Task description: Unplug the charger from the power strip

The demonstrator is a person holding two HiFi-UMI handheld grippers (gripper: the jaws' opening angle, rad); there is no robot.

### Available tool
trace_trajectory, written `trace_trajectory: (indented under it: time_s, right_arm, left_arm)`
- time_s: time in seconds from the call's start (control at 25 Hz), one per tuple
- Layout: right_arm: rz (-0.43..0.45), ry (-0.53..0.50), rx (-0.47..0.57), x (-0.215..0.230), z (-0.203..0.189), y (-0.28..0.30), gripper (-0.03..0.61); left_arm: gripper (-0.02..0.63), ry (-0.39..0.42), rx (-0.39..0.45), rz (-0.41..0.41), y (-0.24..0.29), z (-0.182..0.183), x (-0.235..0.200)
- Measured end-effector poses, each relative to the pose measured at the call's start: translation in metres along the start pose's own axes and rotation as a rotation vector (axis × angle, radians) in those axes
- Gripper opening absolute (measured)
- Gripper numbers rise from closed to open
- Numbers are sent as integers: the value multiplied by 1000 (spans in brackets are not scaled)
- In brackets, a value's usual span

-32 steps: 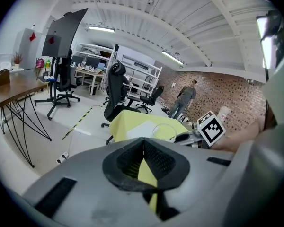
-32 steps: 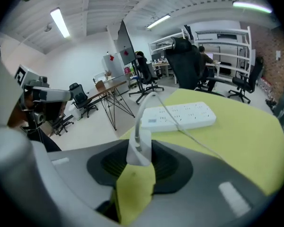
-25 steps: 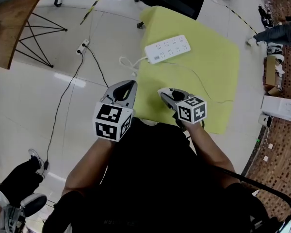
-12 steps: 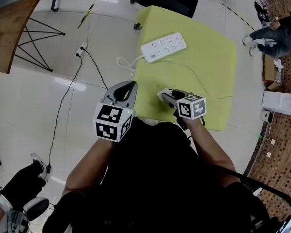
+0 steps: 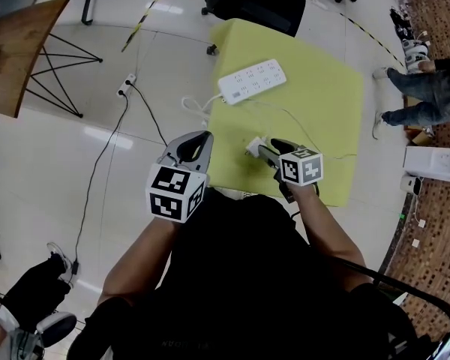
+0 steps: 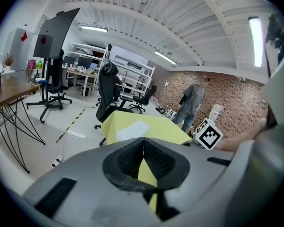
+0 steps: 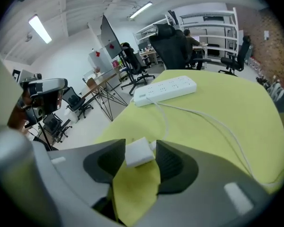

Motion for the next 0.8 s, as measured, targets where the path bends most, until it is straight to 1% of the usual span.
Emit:
trace_trajectory:
  time_s: [0.16,0.28,0.36,0.4,0.44,0.52,0.68,0.8]
  right_arm:
    - [-34,5,37,4,0,-13,200]
    - [-29,3,101,3,5,-30,168]
    - [-22,-2,158,1,11,-44,112]
    - [-18,-5,189,-1,14,-50,65]
    - [-11,-10,218,-2,17,-57,3]
    - [23,-20,269,-6,20,-70,2]
    - [130,-61,373,-13,24,-109,2]
    - [180,-107,439,-18,18,-147,2]
  left_arm:
    - [7,1,-7,-16,5,-2,1]
    - [7,4,-7,-22,9,-2,5]
    - [7,8,-5,-26,12,-1,10]
    - [8,8,-2,-26,12,0,13]
    - [7,8,2,-24,11,0,15]
    - [7,10,13,-16,9,-2,23]
    - [7,26,49,16,5,-4,48]
    - [7,12,83,46,-2,-5,74]
Point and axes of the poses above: the fingertips, and each gripper's own axes: y forward along the fingers, x to its right, z out of its top, the point moved 6 cm from there along -y, backward along the fingers, and after that the axes turned 7 degrees about -z, right-handed, at the moved point
